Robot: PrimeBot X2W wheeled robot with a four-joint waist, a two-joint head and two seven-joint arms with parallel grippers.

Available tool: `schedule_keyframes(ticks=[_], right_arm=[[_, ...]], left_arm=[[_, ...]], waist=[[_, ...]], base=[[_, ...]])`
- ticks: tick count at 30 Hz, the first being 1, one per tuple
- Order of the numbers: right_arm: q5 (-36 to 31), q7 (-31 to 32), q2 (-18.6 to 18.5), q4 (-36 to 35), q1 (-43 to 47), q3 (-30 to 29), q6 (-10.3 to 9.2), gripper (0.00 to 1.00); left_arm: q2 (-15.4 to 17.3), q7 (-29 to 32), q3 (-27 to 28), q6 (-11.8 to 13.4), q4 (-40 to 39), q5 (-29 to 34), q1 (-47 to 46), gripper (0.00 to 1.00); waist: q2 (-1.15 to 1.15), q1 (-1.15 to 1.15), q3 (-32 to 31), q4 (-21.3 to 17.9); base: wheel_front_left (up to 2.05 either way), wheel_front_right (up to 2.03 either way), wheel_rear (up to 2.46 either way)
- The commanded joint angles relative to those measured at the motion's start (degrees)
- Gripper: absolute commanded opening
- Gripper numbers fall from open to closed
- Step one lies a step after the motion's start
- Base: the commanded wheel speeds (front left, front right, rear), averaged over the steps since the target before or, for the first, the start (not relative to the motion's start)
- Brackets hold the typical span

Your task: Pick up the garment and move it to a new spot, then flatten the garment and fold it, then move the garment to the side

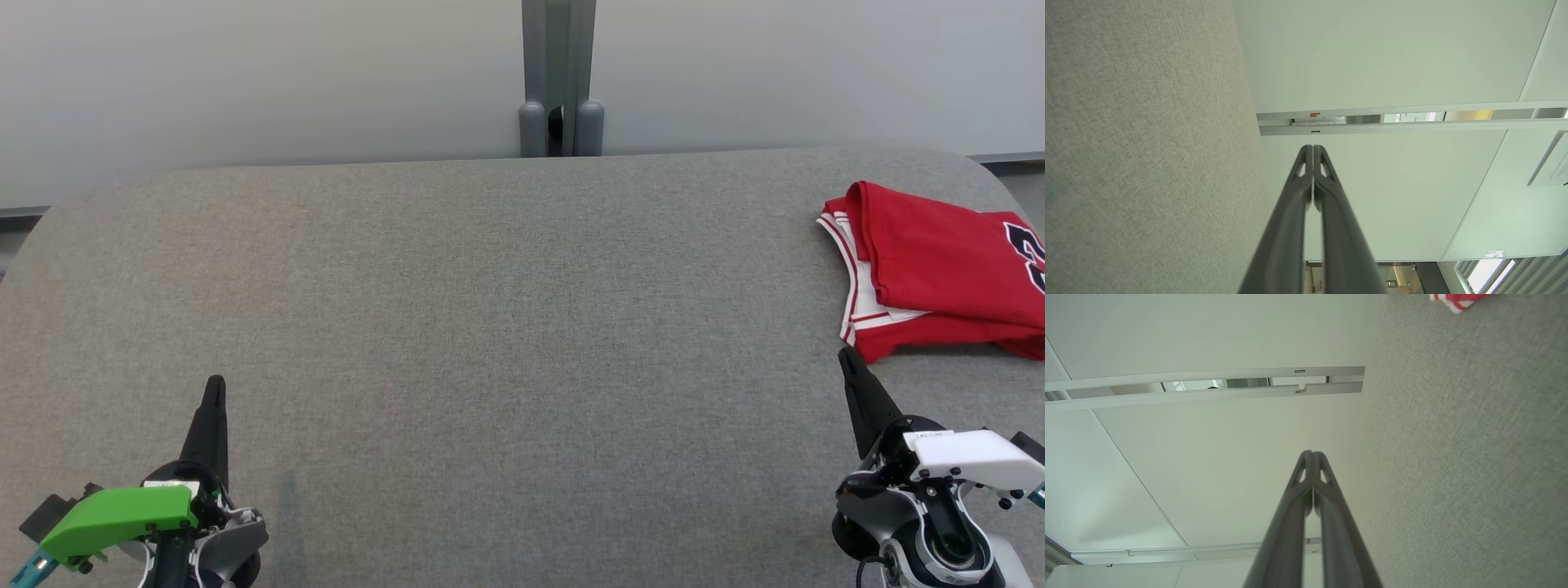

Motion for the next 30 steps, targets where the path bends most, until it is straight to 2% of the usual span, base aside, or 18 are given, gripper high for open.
schedule_keyframes(ticks=[1, 30], right_arm=[[0.37, 0.20, -0.24, 0.12, -0.39, -0.08, 0.02, 0.00], [0.38, 0.16, -0.24, 0.12, -0.38, -0.08, 0.02, 0.00]], left_arm=[[-0.02, 0.23, 0.18, -0.35, -0.13, -0.16, -0.57, 0.00], [-0.01, 0.19, 0.13, -0.35, -0.14, -0.17, -0.56, 0.00]], waist=[[0.00, 0.00, 0.00, 0.00], [0.00, 0.00, 0.00, 0.00]], base=[[0.00, 0.00, 0.00], [0.00, 0.00, 0.00]])
